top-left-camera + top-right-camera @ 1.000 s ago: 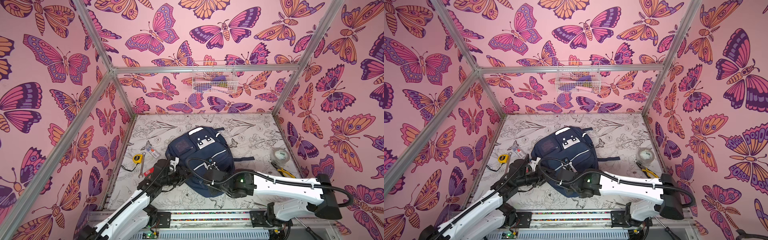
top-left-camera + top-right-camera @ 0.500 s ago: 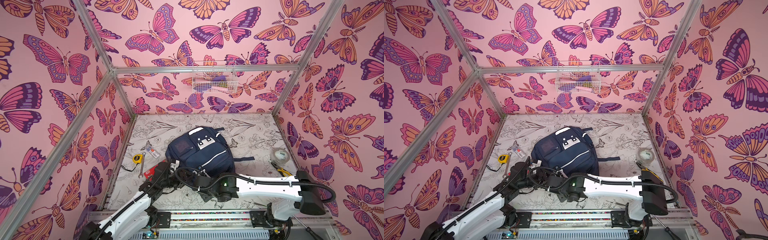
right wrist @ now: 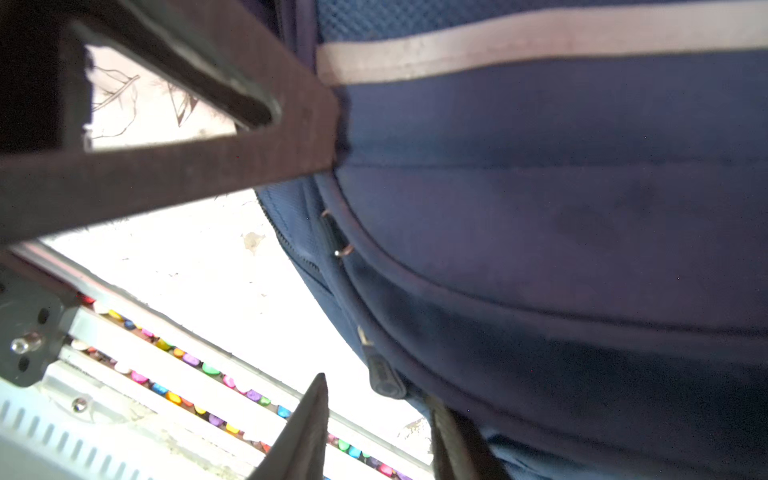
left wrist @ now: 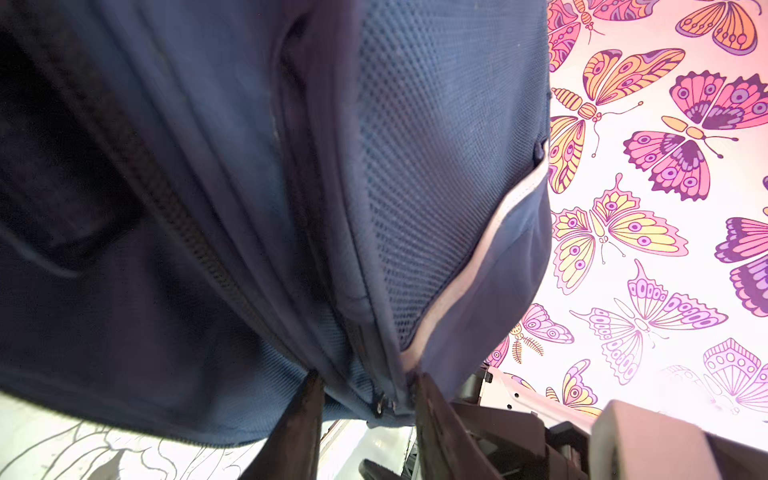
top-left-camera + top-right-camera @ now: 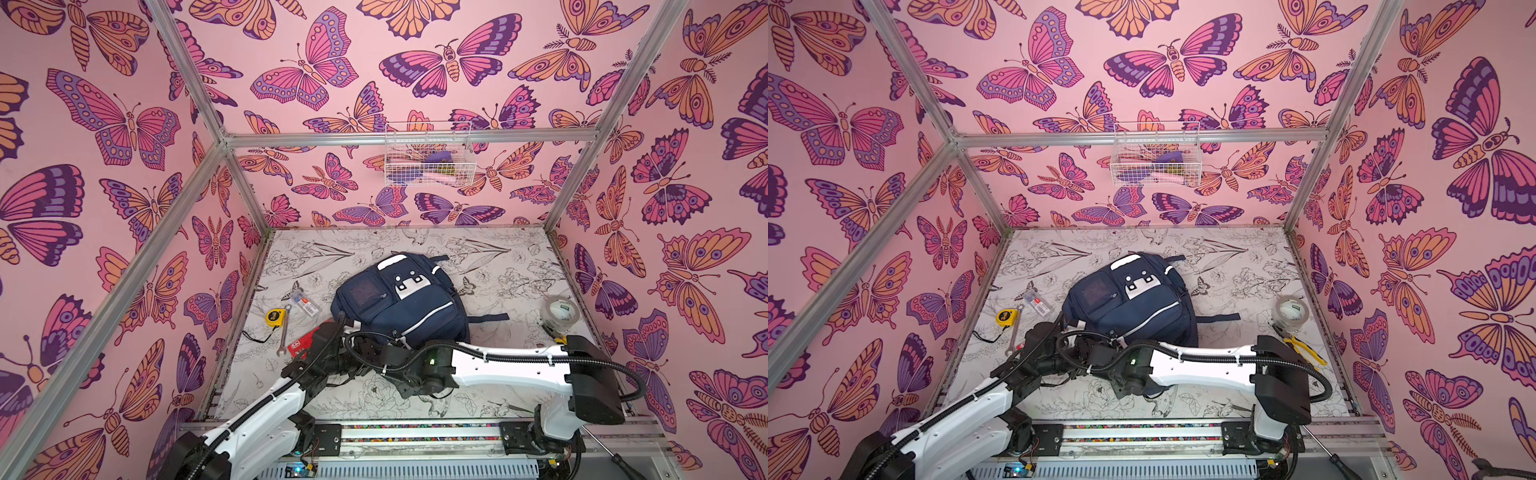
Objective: Pack the student bag
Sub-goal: 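Grasp the zipper pull at the backpack's near edge with the right gripper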
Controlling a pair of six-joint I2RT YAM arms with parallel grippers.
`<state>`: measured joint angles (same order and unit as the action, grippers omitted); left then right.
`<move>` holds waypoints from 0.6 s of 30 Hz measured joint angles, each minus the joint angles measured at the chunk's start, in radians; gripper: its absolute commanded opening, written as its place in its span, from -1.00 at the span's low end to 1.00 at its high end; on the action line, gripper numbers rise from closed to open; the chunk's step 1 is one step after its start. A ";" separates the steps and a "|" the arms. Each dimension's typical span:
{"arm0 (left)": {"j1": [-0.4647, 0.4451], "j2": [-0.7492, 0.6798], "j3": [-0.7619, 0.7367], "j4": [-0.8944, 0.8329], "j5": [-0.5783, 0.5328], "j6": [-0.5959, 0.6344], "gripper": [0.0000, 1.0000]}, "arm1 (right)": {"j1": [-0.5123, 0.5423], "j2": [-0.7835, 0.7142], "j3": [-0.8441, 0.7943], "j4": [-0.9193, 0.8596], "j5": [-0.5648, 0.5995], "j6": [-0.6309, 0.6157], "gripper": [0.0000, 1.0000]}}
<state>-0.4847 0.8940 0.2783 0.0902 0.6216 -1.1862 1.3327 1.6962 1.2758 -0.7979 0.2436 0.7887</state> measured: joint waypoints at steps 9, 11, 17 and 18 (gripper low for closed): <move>0.000 0.000 0.000 0.000 0.000 0.000 -0.24 | -0.003 0.066 0.056 -0.063 0.028 0.010 -0.38; 0.000 0.000 0.000 0.000 0.000 0.000 -0.23 | -0.004 0.073 0.058 -0.068 0.034 0.016 -0.47; 0.000 0.000 0.000 0.001 0.003 0.000 -0.21 | -0.010 0.084 0.064 -0.081 0.044 0.019 -0.72; 0.000 0.000 0.000 0.003 0.004 0.000 -0.19 | -0.010 0.084 0.064 -0.081 0.043 0.019 -0.76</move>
<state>-0.4847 0.8940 0.2783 0.0933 0.6254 -1.1866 1.3228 1.7805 1.3403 -0.8791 0.2871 0.8082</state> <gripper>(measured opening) 0.390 0.154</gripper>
